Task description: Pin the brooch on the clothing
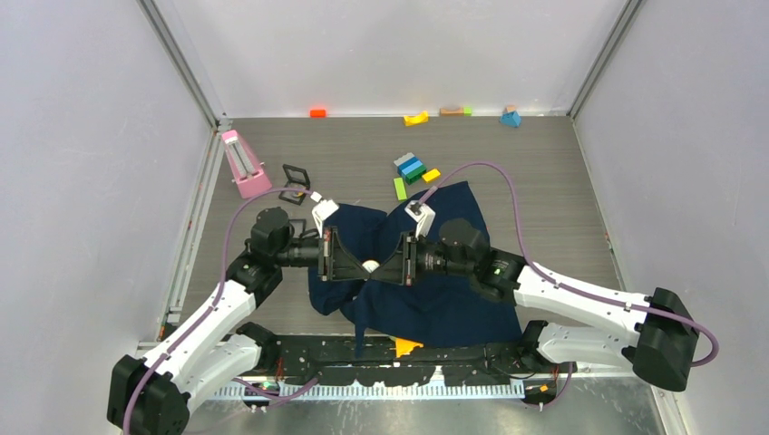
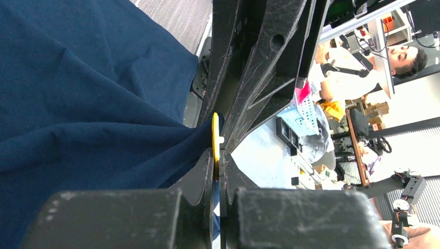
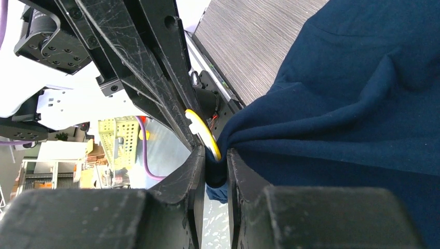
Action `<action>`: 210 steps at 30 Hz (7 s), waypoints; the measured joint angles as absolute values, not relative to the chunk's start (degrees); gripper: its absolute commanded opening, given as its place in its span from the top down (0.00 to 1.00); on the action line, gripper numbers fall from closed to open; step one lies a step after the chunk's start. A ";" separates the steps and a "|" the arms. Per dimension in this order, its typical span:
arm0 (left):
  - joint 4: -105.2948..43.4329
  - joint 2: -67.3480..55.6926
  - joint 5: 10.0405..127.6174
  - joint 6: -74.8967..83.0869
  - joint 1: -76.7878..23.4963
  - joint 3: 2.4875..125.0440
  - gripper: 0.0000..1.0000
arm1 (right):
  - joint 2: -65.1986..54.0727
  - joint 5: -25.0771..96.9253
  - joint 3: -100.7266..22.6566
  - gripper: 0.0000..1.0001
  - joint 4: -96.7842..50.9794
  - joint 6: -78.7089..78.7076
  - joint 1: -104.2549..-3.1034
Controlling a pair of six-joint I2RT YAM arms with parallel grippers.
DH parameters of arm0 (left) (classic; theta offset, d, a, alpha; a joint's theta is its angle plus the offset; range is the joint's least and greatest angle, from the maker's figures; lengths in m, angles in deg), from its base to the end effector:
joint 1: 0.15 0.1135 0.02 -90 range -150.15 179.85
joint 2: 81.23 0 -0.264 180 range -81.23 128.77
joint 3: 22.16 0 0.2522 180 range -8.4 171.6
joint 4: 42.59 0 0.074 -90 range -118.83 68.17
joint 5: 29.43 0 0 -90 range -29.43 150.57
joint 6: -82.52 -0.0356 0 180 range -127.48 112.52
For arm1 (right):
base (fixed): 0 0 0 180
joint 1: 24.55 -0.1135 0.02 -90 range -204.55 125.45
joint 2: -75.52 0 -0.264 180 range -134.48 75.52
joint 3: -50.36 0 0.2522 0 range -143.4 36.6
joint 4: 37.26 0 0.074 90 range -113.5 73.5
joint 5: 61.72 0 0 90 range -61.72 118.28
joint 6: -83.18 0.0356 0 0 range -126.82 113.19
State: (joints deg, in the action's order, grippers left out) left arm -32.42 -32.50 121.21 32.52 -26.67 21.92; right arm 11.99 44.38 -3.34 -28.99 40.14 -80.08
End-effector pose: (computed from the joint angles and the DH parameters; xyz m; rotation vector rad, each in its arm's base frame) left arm 0.1523 -0.1107 0.2681 0.6235 1.9777 -1.7230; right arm 0.1354 0.2147 0.2732 -0.3813 2.1316 1.4089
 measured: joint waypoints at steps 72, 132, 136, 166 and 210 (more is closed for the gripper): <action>3.23 -32.15 107.79 13.05 -27.52 32.63 0.19 | 20.19 15.31 -9.84 0.30 0.32 27.66 -70.53; 9.41 33.55 65.58 -21.02 -8.27 80.08 0.06 | 43.92 0.45 -1.64 0.32 8.64 25.61 -70.07; 8.95 35.47 64.97 -21.48 -8.27 80.67 0.07 | 43.05 0.36 -1.64 0.34 8.62 24.91 -70.07; 7.86 39.71 57.54 -23.41 -7.85 83.60 0.43 | 40.60 2.39 -1.01 0.46 8.12 23.66 -70.07; 5.26 35.47 62.13 -20.72 -8.00 81.00 0.34 | 37.98 5.08 -0.98 0.54 6.50 23.49 -70.07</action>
